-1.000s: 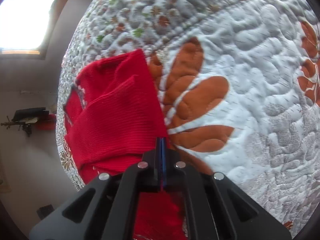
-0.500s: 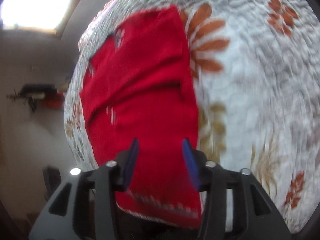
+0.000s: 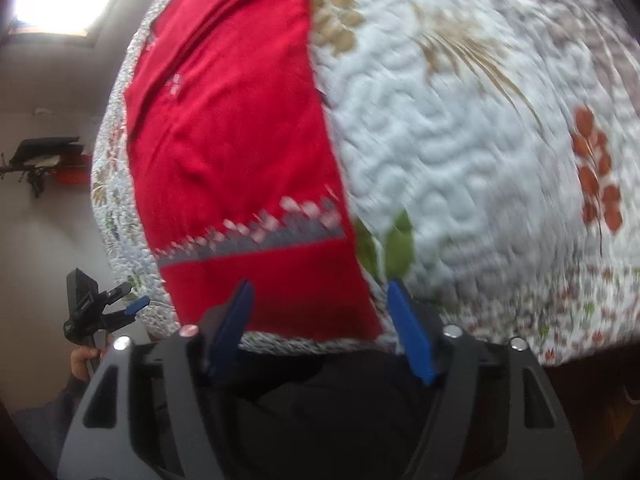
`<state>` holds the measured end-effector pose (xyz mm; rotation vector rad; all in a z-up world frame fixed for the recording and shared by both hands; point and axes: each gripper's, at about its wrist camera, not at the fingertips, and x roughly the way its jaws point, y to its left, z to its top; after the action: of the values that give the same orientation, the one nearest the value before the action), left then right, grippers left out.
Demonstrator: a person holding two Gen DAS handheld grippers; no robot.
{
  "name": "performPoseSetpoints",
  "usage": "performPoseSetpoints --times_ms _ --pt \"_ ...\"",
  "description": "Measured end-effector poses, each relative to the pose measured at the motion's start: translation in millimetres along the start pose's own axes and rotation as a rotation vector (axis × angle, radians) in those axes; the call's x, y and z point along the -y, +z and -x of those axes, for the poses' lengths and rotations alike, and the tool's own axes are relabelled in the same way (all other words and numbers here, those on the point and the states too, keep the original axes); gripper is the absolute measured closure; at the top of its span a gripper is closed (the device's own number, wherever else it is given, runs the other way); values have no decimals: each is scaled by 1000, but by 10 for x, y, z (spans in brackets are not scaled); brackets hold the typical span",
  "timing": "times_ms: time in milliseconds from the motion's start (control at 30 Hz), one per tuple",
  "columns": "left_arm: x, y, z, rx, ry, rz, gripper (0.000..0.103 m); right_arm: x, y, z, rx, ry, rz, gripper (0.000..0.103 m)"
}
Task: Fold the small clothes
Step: 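Move both tools to the grey-trimmed hem and grasp it, then lift the hem with both tools and fold it up toward the neckline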
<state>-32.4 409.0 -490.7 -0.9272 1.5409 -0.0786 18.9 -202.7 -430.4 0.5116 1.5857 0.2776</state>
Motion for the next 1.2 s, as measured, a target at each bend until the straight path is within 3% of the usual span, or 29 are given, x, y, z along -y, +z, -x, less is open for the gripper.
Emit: performPoseSetpoints --times_ms 200,400,600,800,900,1033,1133,1167,1200 --pt "-263 -88 -235 -69 -1 28 25 207 -262 -242 -49 23 -34 30" --pt "-343 -101 -359 -81 -19 51 25 295 -353 -563 -100 31 -50 31" --pt "-152 -142 -543 -108 -27 0 25 342 -335 -796 -124 2 -46 32" --pt "-129 -121 -645 -107 -6 19 28 328 -347 -890 -144 10 -35 34" --pt "-69 -109 -646 -112 39 -8 38 301 -359 -925 -158 18 -33 44" --pt "-143 -109 -586 -105 60 3 64 291 -331 -889 -161 58 -52 61" --pt "-168 -121 -526 -94 59 3 89 260 -320 -828 -159 73 -44 88" --pt "-188 -128 -496 -88 49 5 96 251 -321 -809 -157 74 -41 94" --pt "-194 -137 -455 -80 27 11 96 268 -322 -778 -154 78 -41 95"
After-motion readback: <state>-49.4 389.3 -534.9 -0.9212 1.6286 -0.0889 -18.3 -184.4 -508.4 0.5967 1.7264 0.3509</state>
